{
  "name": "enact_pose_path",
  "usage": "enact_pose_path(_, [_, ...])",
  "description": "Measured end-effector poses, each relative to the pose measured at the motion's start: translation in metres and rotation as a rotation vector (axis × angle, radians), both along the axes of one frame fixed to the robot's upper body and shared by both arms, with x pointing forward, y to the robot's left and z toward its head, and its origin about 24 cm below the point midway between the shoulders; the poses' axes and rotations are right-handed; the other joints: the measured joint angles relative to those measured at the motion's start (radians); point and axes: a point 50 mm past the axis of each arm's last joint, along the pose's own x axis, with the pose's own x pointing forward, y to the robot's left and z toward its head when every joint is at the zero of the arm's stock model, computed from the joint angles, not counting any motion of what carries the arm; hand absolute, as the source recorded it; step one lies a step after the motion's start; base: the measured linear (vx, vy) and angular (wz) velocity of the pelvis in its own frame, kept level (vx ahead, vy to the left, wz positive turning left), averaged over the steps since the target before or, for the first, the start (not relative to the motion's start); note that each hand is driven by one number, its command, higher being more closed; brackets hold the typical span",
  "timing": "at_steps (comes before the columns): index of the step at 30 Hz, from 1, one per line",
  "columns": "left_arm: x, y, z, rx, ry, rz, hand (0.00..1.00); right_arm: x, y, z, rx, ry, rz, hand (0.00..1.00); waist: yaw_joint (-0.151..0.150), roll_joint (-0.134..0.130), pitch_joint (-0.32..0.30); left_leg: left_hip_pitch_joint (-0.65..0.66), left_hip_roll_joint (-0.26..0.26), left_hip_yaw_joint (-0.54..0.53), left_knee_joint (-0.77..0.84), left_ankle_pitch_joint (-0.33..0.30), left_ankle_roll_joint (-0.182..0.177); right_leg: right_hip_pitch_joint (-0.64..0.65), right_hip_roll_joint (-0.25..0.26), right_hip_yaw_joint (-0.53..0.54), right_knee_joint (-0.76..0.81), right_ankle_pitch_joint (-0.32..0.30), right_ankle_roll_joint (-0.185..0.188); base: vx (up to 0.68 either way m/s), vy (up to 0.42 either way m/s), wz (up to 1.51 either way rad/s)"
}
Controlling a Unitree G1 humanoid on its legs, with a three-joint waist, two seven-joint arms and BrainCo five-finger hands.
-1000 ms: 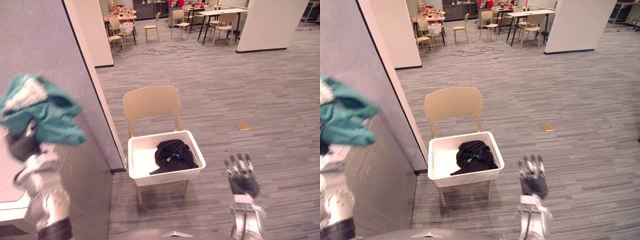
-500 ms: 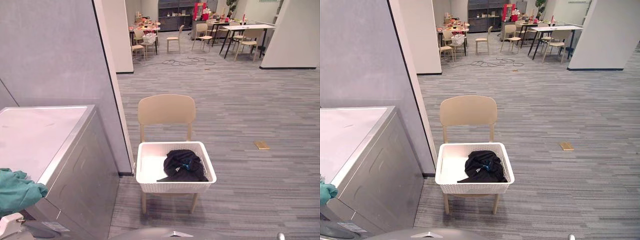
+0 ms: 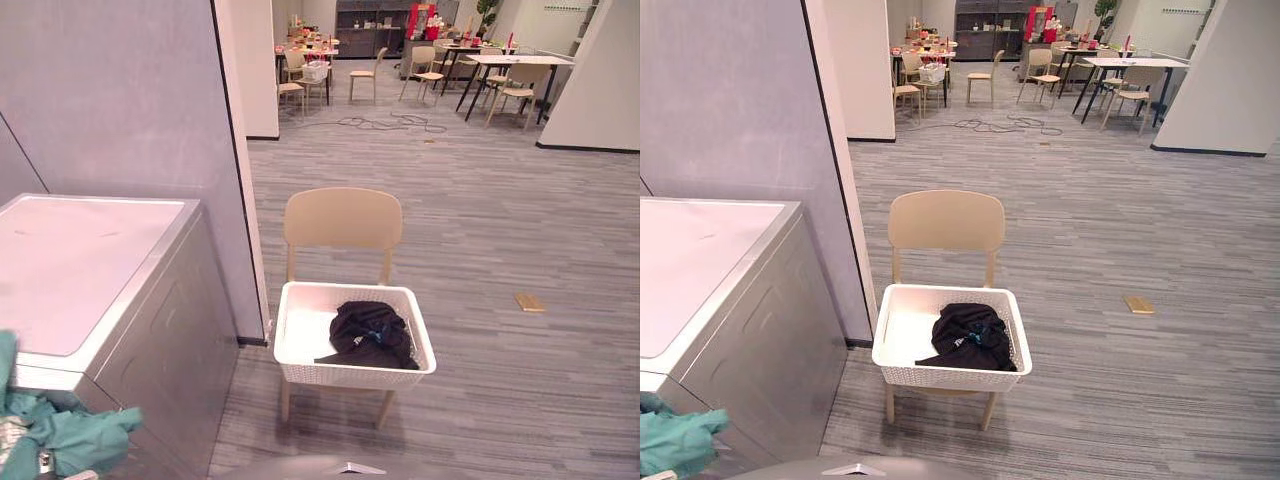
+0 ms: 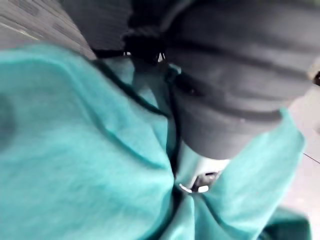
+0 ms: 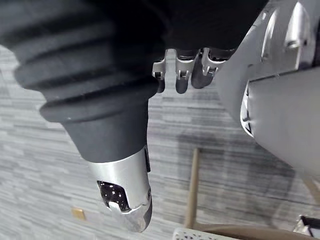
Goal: Pick up the laundry basket with both hands and put the clothes into the washing machine.
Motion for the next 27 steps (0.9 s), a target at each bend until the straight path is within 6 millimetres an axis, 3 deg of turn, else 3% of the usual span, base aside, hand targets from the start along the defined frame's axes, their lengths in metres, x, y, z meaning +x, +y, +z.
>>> enact_pose_path(6, [0.009, -0.006, -0.004, -0.024, -0.002, -0.043, 1.00, 0.025, 0.013, -0.002, 0.014, -0.022, 0.198, 0.00, 0.015, -0.010, 0.020, -0.009, 0.006, -0.023, 0.048, -0.009, -0.005, 0.009, -0.001, -0.009, 0.041, -0.023, 0.004, 0.01, -0.013, 0.08])
enact_pose_path(10, [0.032, -0.015, -0.003, -0.038, -0.032, -0.143, 1.00, 0.053, 0.015, 0.001, -0.048, -0.048, 0.418, 0.00, 0.020, 0.008, 0.088, -0.082, 0.034, -0.103, 0.178, -0.057, -0.001, 0.032, 0.010, -0.076, 0.087, -0.063, -0.014, -0.06, -0.054, 0.44])
enact_pose_path(14, [0.057, -0.023, 0.008, -0.010, -0.086, -0.263, 1.00, 0.090, 0.017, 0.010, -0.098, -0.147, 0.578, 0.00, 0.022, 0.025, 0.113, -0.167, 0.024, -0.188, 0.185, -0.024, 0.004, -0.033, -0.007, -0.147, 0.197, -0.115, -0.025, -0.09, -0.059, 0.65])
enact_pose_path(15, [0.066, -0.025, 0.016, 0.019, -0.111, -0.312, 1.00, 0.105, 0.014, 0.015, -0.129, -0.182, 0.612, 0.00, 0.021, 0.037, 0.123, -0.207, 0.012, -0.224, 0.193, 0.005, 0.028, -0.072, -0.023, -0.175, 0.267, -0.135, -0.034, -0.12, -0.091, 1.10])
enact_pose_path(17, [0.089, -0.031, 0.033, 0.079, -0.192, -0.403, 1.00, 0.129, 0.013, 0.023, -0.160, -0.240, 0.639, 0.00, 0.021, 0.057, 0.137, -0.277, -0.011, -0.261, 0.130, 0.090, 0.132, -0.142, -0.033, -0.212, 0.319, -0.175, -0.076, -0.17, -0.074, 1.24])
enact_pose_path(18, [0.113, -0.033, 0.046, 0.123, -0.266, -0.462, 1.00, 0.147, 0.017, 0.028, -0.163, -0.286, 0.624, 0.00, 0.018, 0.046, 0.190, -0.311, 0.012, -0.194, 0.181, 0.026, 0.166, -0.138, -0.081, -0.288, 0.324, -0.160, -0.090, -0.14, -0.006, 1.03])
enact_pose_path(19, [0.116, -0.034, 0.048, 0.126, -0.278, -0.469, 1.00, 0.153, 0.018, 0.029, -0.165, -0.300, 0.618, 0.00, 0.020, 0.043, 0.206, -0.346, 0.017, -0.154, 0.320, -0.024, 0.177, -0.138, -0.107, -0.300, 0.331, -0.152, -0.079, -0.10, -0.002, 0.89])
enact_pose_path(20, [0.112, -0.036, 0.043, 0.111, -0.258, -0.474, 1.00, 0.154, 0.018, 0.030, -0.167, -0.307, 0.616, 0.00, 0.019, 0.041, 0.216, -0.353, 0.040, -0.095, 0.533, -0.090, 0.166, -0.122, -0.133, -0.311, 0.325, -0.138, -0.077, -0.10, -0.039, 0.36])
enact_pose_path(21, [0.111, -0.039, 0.040, 0.100, -0.246, -0.484, 1.00, 0.150, 0.018, 0.029, -0.166, -0.297, 0.617, 0.00, 0.015, 0.046, 0.212, -0.334, 0.065, -0.077, 0.603, -0.118, 0.148, -0.103, -0.138, -0.329, 0.308, -0.128, -0.074, -0.13, -0.003, 0.53])
enact_pose_path(22, [0.113, -0.043, 0.040, 0.098, -0.249, -0.507, 1.00, 0.136, 0.016, 0.024, -0.155, -0.262, 0.607, 0.00, 0.010, 0.052, 0.207, -0.264, 0.127, -0.063, 0.663, -0.151, 0.122, -0.065, -0.141, -0.368, 0.277, -0.110, -0.069, -0.10, 0.054, 0.65])
enact_pose_path(24, [0.121, -0.051, 0.040, 0.088, -0.263, -0.543, 1.00, 0.129, 0.008, 0.022, -0.166, -0.241, 0.579, 0.00, -0.006, 0.052, 0.191, -0.231, 0.192, -0.072, 0.645, -0.153, 0.109, -0.068, -0.141, -0.406, 0.266, -0.093, -0.060, -0.04, 0.177, 0.90])
enact_pose_path(25, [0.128, -0.060, 0.035, 0.058, -0.266, -0.585, 1.00, 0.121, 0.000, 0.019, -0.171, -0.202, 0.553, 0.00, -0.018, 0.057, 0.168, -0.219, 0.220, -0.103, 0.566, -0.111, 0.084, -0.095, -0.142, -0.442, 0.273, -0.079, -0.046, 0.05, 0.287, 1.04])
enact_pose_path(26, [0.133, -0.068, 0.030, 0.028, -0.261, -0.610, 1.00, 0.112, -0.008, 0.015, -0.168, -0.157, 0.529, 0.00, -0.020, 0.070, 0.150, -0.158, 0.210, -0.140, 0.417, -0.050, 0.026, -0.121, -0.144, -0.457, 0.285, -0.060, -0.036, 0.05, 0.211, 0.93])
enact_pose_path(27, [0.135, -0.070, 0.028, 0.015, -0.258, -0.611, 1.00, 0.111, -0.008, 0.013, -0.161, -0.143, 0.520, 0.00, -0.027, 0.064, 0.151, -0.153, 0.198, -0.150, 0.381, -0.070, 0.000, -0.125, -0.148, -0.461, 0.282, -0.043, -0.043, 0.05, 0.329, 0.63])
